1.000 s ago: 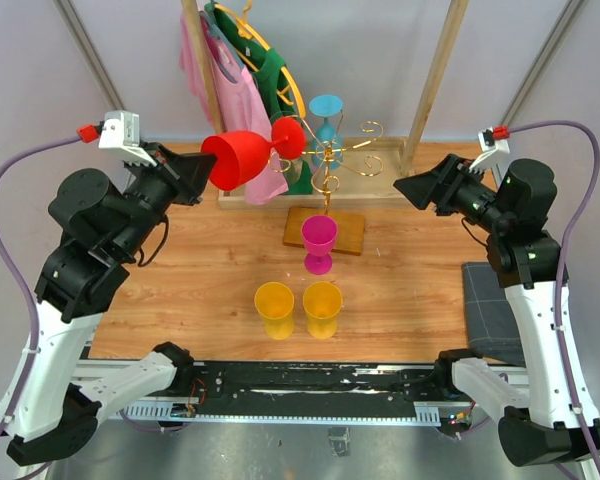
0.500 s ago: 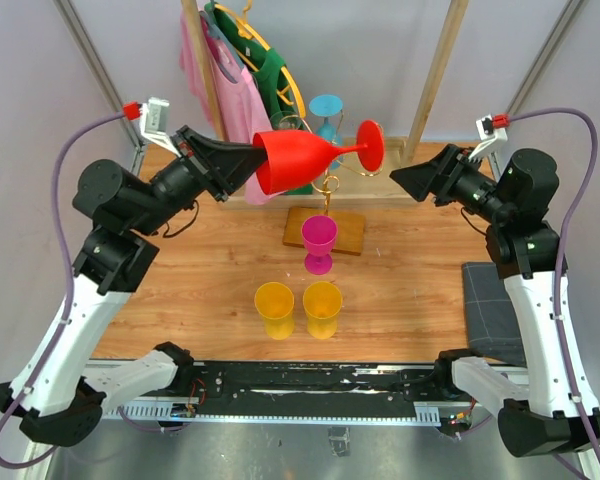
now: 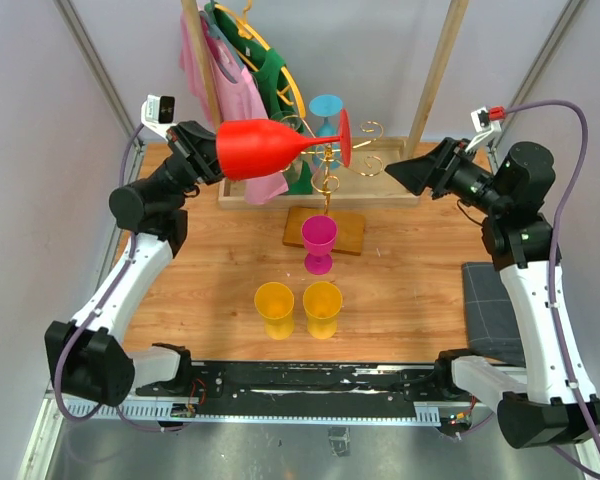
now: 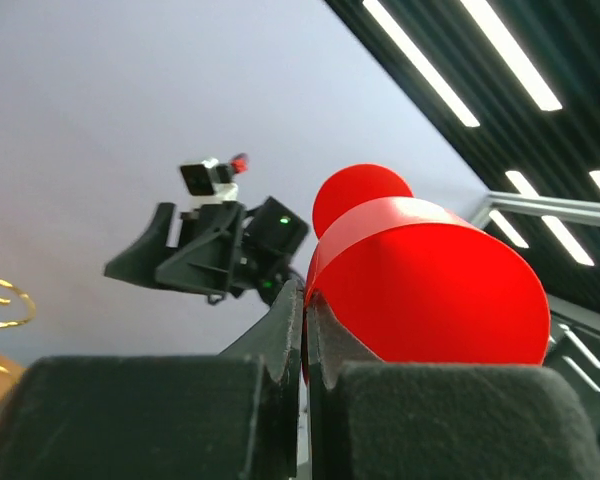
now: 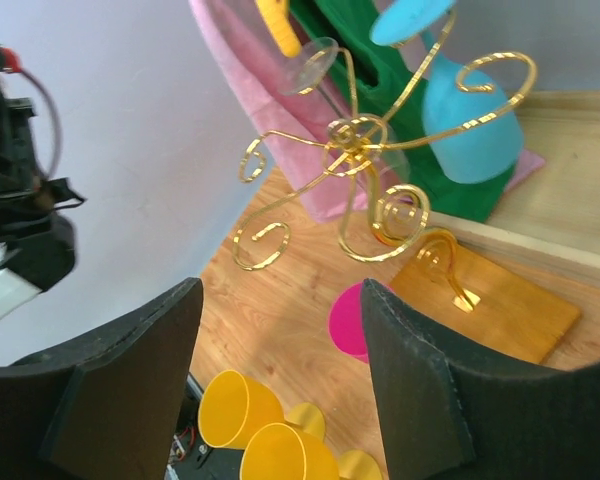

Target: Place the wine glass upside down on the wine glass rack

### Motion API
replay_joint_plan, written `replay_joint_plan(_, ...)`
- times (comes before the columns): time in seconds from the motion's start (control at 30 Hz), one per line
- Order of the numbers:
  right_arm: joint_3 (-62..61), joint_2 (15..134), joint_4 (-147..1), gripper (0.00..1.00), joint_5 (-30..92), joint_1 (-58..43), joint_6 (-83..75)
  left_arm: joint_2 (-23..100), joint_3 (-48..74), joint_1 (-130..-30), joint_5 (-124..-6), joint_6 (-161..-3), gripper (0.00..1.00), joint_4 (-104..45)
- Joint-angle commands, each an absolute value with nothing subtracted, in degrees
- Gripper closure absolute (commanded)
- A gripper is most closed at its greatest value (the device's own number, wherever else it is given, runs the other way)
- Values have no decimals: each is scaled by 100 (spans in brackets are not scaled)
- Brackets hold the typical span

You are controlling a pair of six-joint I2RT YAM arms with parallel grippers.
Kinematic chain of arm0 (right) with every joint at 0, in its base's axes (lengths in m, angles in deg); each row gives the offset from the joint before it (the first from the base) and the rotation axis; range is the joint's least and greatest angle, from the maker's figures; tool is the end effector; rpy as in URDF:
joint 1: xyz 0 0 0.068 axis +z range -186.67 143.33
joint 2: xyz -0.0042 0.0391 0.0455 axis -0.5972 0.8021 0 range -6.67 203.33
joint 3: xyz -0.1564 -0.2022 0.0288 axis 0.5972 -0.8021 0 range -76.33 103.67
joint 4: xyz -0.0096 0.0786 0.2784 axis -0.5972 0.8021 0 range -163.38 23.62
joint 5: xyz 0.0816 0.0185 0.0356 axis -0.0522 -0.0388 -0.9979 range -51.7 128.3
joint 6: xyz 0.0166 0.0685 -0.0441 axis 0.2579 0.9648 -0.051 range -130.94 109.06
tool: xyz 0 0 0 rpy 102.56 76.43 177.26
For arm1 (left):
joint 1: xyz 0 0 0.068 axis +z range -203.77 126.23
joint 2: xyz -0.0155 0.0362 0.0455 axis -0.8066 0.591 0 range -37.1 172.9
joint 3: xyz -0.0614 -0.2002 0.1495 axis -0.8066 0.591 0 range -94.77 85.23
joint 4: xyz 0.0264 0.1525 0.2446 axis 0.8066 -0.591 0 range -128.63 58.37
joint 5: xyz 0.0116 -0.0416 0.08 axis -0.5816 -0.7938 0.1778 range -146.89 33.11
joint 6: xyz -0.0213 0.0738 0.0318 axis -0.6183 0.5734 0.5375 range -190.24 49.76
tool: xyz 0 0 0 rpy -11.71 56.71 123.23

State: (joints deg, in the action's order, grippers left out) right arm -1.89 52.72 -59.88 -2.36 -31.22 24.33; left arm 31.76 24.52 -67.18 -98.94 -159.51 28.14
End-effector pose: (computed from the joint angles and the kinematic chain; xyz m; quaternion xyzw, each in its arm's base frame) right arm 0.2668 0.0730 0.4596 -0.0723 0.6961 0.4610 0.5456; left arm 0.2712 -0.1146 0.4654 0.0786 0.4503 -0.7621 0.4586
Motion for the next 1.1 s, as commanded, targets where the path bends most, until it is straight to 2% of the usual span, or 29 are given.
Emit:
replay_joint_plan(0.0,-66,5324,-7080,36,-935,-3201,3091,3465,2513,-6541,-10030,-18025,100,5659)
replay_joint_plan(0.17,-114,5610,-9159,39,-1782,-3194,4637,3979,2525,-6533,-9822,-19011,100,6917)
replay_joint_plan(0.3,172,5906,-10344,41,-2027,-3046,5544,4099,2508,-6533,-9877,-19156,100,7052)
replay_joint_plan(0.53,955,6330,-10923,43,-1986,-2446,6138,4082,2556,-6536,-9750,-19220,100,7051)
replay_joint_plan(0.67,1288,6566,-10861,46,-1845,-1932,6097,4077,2466,-6537,-9776,-19250,100,7052)
replay_joint_plan(1.07,1930,7087,-10915,46,-1756,-1105,6201,4098,2336,-6537,-9670,-19321,100,7046)
